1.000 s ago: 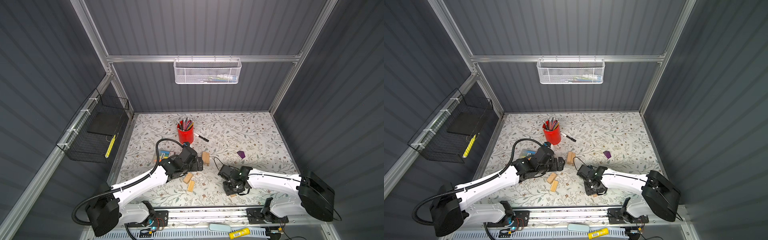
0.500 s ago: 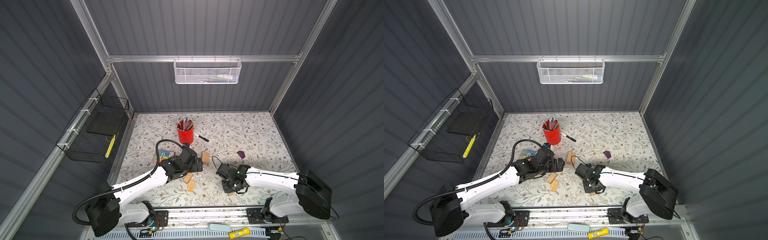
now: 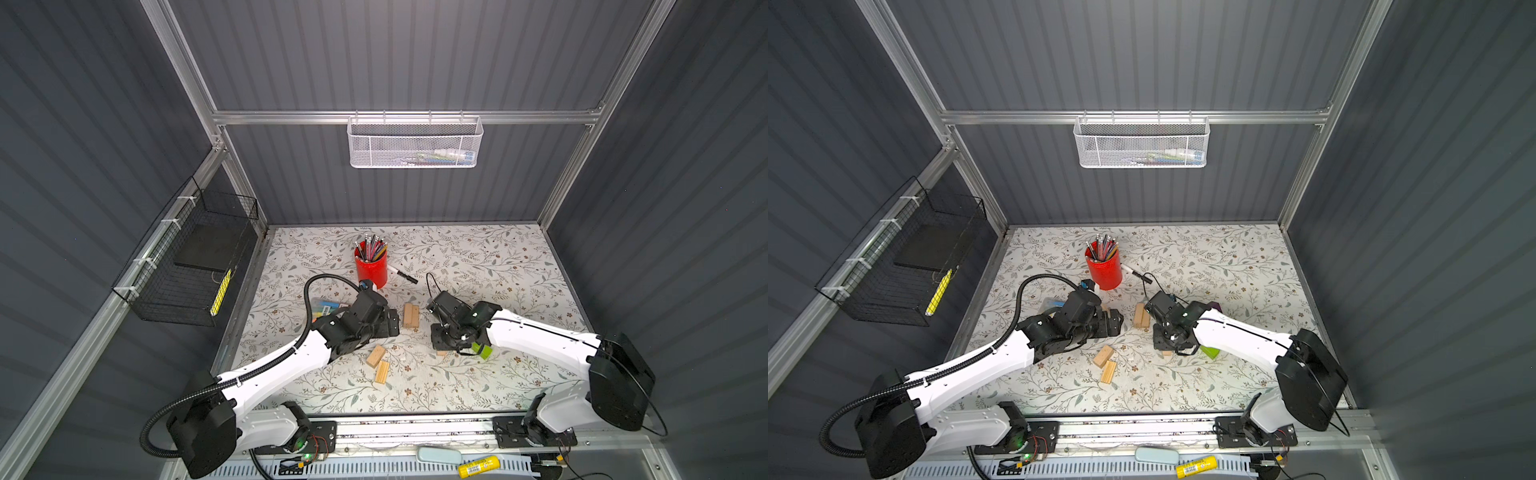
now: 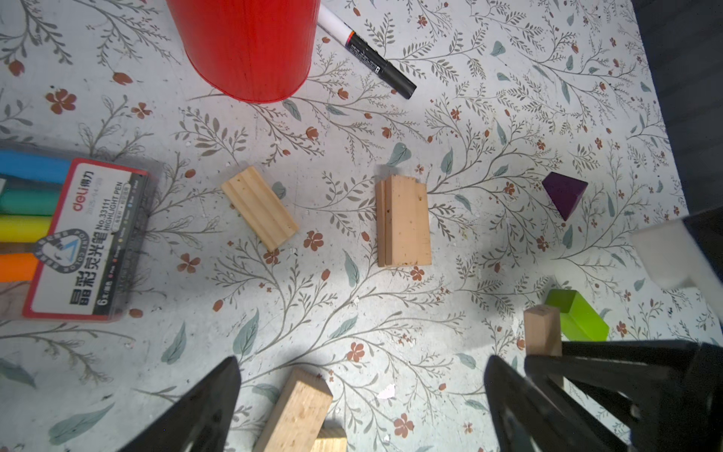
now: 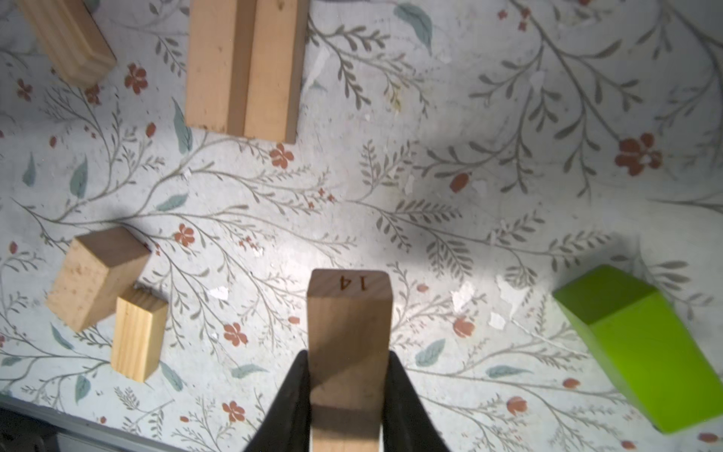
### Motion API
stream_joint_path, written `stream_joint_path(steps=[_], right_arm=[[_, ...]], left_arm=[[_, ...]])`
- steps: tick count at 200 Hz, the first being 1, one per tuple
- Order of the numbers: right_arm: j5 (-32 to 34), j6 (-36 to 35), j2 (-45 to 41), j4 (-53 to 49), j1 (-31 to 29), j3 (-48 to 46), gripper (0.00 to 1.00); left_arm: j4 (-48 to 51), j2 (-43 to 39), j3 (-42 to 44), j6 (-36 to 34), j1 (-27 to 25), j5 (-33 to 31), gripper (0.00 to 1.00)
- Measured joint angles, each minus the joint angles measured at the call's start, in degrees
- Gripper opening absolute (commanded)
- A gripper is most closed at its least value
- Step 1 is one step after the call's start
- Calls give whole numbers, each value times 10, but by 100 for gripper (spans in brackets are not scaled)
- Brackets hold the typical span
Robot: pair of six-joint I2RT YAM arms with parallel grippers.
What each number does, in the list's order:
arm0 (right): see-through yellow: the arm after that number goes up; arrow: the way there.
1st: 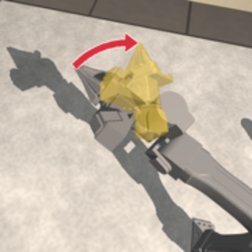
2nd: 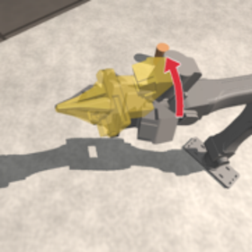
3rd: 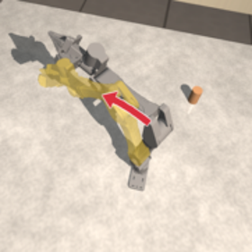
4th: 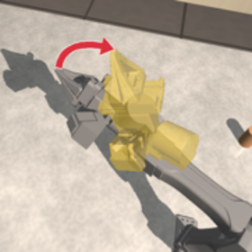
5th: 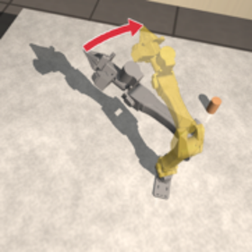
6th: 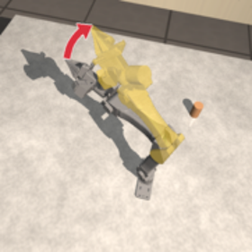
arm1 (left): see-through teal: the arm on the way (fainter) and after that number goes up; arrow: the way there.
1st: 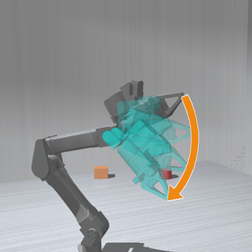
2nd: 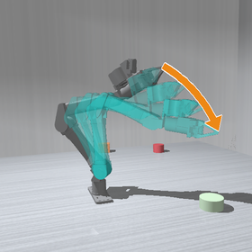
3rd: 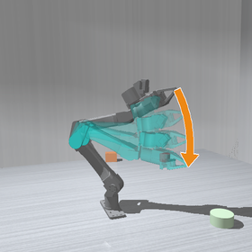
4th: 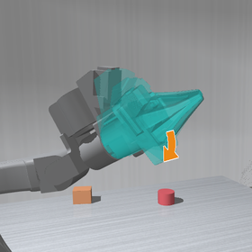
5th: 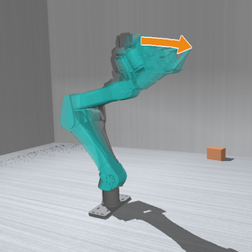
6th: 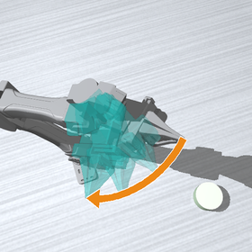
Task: Build the wood block tower
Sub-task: 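Carry the block marked 14 with the right gripper and set it against the stack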
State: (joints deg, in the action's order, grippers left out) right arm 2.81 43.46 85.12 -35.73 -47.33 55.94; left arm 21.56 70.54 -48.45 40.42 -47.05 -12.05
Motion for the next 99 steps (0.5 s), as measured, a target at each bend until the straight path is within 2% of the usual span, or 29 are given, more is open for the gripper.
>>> stream_joint_path(steps=[42,99], right_arm=[[-16,2,56,34,37,41,23],[-31,0,133,68,57,93,23]], left_arm=[[-6,0,0,-15,18,-2,97],[-11,1,0,-25,43,-2,97]])
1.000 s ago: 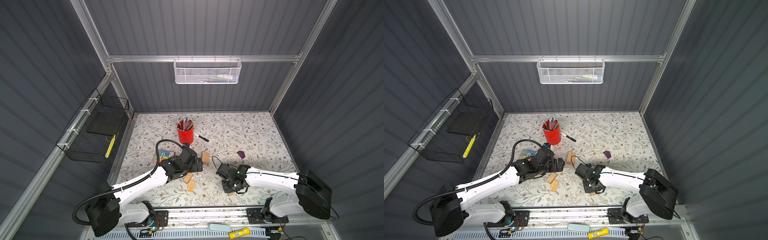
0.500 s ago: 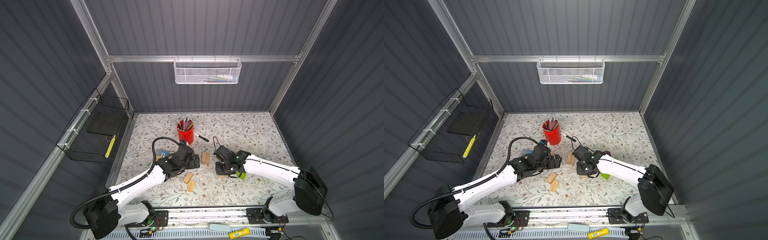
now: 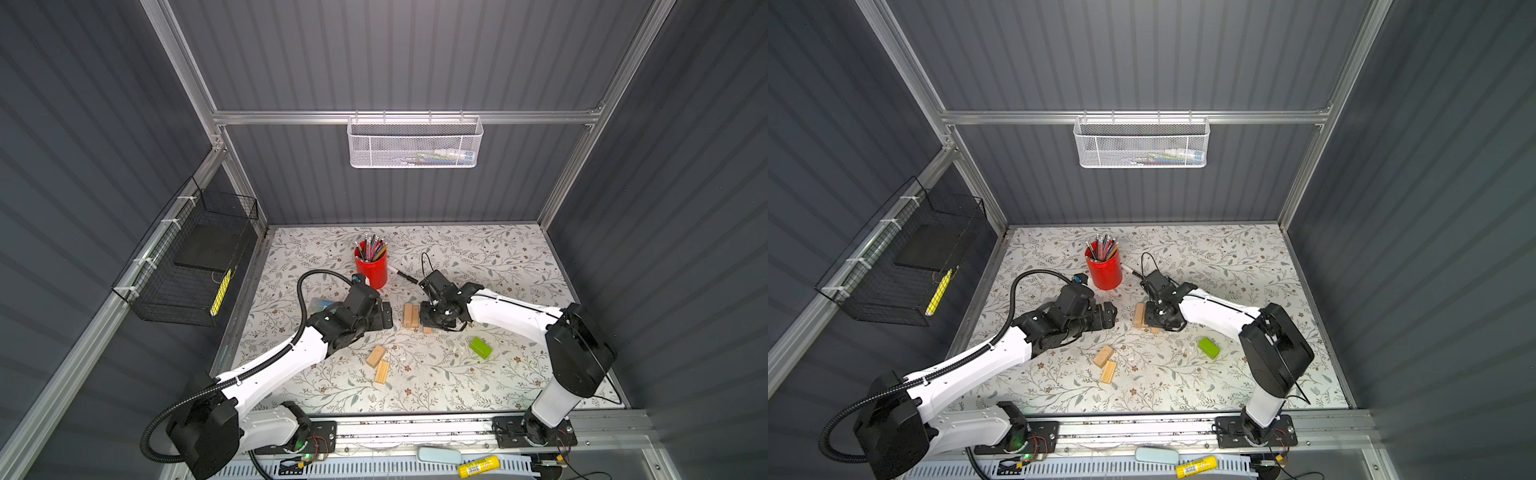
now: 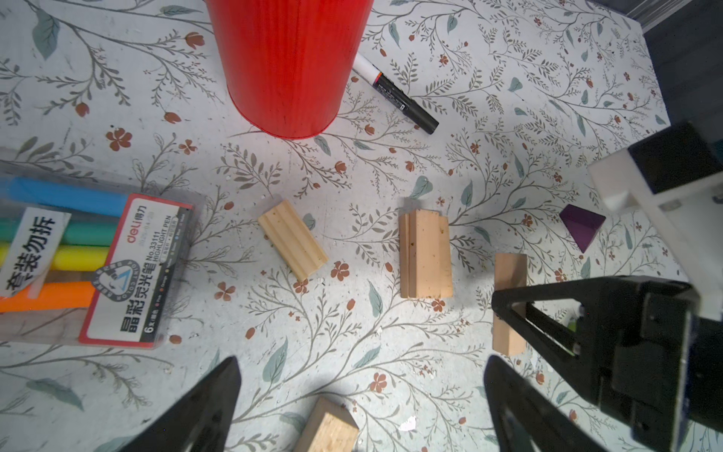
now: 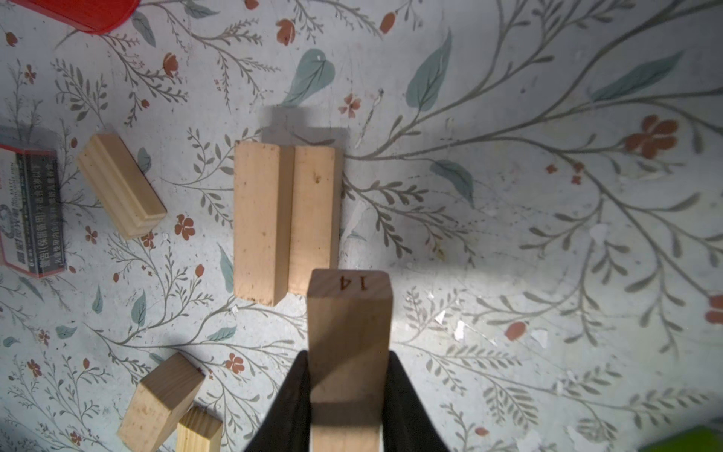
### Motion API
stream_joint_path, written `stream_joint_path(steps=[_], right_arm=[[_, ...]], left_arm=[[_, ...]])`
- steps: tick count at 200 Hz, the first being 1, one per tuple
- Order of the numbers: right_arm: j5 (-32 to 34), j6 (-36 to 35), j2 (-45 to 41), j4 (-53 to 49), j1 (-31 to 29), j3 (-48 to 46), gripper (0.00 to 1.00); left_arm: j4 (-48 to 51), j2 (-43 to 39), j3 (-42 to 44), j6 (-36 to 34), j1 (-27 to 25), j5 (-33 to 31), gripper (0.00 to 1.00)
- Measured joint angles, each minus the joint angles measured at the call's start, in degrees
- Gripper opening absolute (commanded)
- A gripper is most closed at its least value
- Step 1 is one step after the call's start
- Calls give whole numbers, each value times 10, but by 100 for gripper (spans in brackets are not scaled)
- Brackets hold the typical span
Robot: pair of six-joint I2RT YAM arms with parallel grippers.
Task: Build the wood block tower
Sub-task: 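Carry the block marked 14 with the right gripper and set it against the stack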
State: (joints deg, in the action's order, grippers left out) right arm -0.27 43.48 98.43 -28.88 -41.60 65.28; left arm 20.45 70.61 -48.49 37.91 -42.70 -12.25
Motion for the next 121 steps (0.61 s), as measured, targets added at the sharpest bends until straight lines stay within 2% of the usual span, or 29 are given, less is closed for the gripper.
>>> stream_joint_path(steps=[55,121], right_arm=[[-10,0,59,10,7,48,23],[-11,0,92,10,15,77,23]], left_arm=[[0,3,0,0,11,-6,100],[0,4,0,0,12,-15,99]])
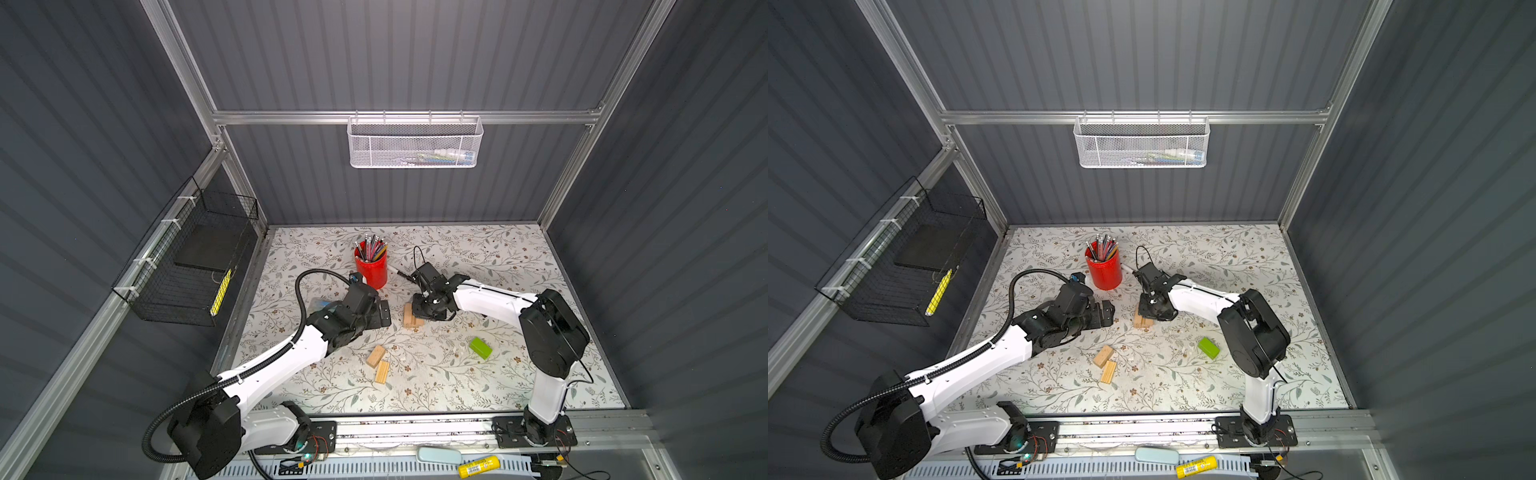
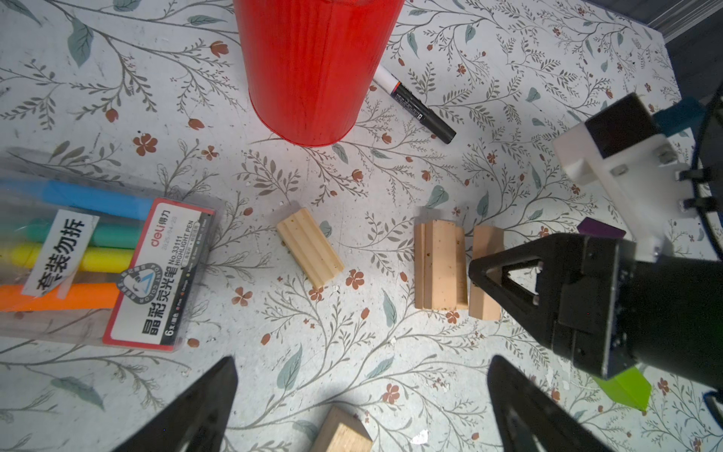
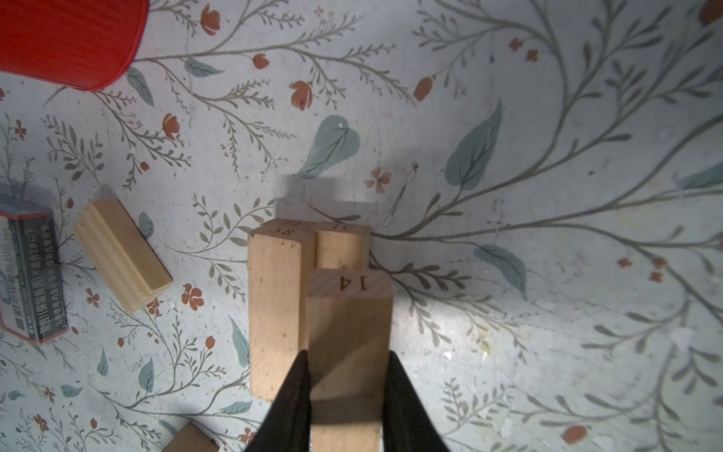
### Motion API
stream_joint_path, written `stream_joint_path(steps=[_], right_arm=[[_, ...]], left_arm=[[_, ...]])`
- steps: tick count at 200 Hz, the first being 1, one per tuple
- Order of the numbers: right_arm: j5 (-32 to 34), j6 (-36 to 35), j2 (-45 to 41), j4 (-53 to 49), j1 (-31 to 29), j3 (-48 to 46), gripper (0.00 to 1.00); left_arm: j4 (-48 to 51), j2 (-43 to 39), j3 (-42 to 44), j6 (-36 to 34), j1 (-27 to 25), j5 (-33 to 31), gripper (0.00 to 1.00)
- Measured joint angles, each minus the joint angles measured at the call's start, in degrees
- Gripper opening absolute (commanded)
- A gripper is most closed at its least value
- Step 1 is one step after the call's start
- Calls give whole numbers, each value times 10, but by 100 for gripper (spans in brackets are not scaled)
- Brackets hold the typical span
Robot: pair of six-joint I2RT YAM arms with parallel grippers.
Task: Build the wood block tower
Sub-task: 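Carry the block marked 14 with the right gripper and set it against the stack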
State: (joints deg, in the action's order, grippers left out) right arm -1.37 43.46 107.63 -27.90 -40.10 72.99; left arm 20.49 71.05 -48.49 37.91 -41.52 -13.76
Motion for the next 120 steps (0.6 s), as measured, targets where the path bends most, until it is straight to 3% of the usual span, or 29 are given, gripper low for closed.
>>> stream_joint_path(steps=[120], right_arm=[[0,0,29,-4,3,20,23]], left_arm=[[0,0,0,0,7,-4,100]])
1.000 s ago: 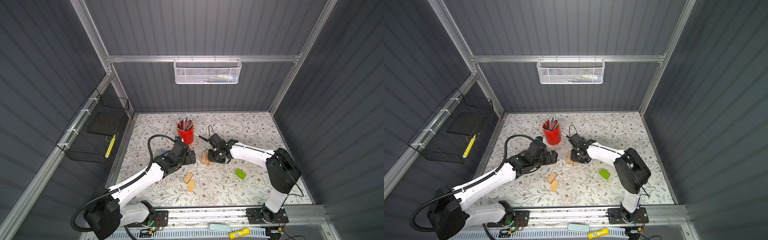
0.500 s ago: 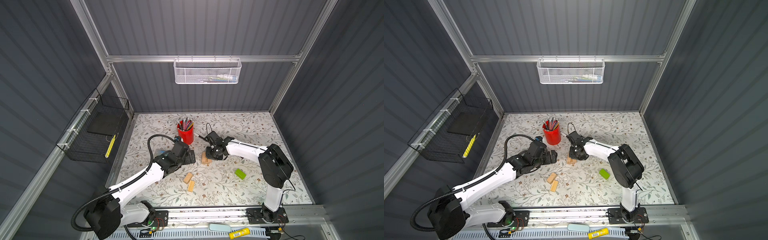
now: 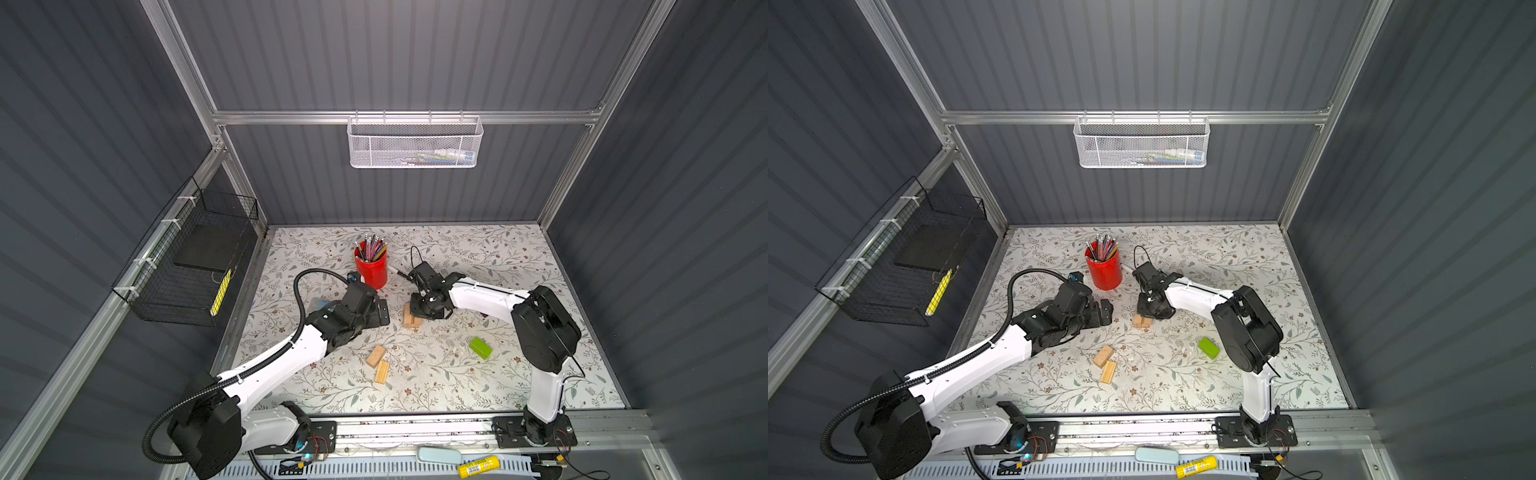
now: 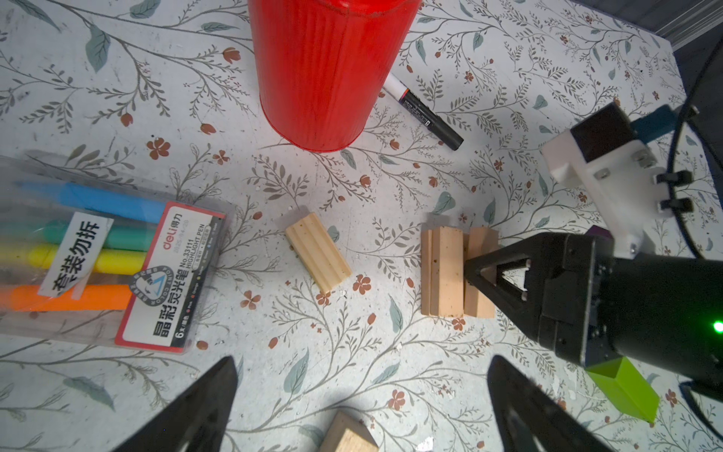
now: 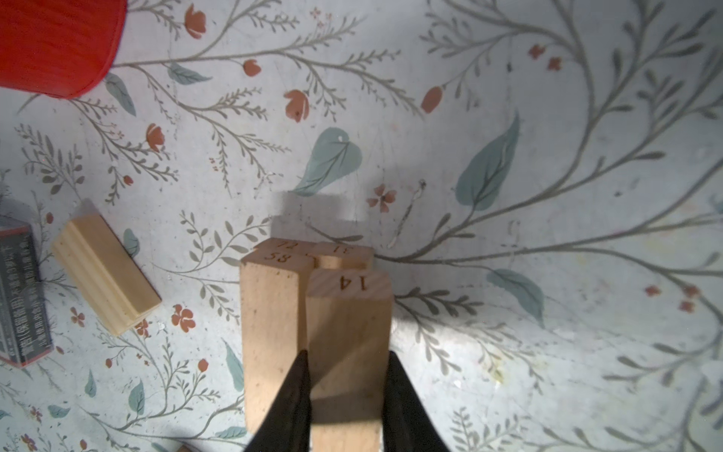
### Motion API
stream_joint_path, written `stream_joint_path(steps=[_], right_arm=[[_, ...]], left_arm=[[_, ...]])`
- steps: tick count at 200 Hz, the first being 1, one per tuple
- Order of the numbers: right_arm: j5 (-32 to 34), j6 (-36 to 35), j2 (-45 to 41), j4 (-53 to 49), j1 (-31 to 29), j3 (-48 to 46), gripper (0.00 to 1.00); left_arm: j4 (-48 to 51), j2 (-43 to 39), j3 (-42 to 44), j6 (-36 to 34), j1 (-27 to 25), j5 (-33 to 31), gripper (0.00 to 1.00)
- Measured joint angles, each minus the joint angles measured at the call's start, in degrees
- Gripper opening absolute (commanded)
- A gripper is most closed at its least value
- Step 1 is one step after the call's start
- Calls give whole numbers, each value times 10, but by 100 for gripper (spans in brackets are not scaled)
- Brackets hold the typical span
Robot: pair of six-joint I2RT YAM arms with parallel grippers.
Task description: Build the wood block tower
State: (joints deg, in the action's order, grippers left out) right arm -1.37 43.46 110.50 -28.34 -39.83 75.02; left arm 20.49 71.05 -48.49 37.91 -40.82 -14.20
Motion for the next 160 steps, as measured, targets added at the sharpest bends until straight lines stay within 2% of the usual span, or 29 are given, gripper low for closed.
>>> stream_joint_path(steps=[160], right_arm=[[-11,0,4,1,2,0,32]], left_arm=[[0,8,0,0,4,1,100]])
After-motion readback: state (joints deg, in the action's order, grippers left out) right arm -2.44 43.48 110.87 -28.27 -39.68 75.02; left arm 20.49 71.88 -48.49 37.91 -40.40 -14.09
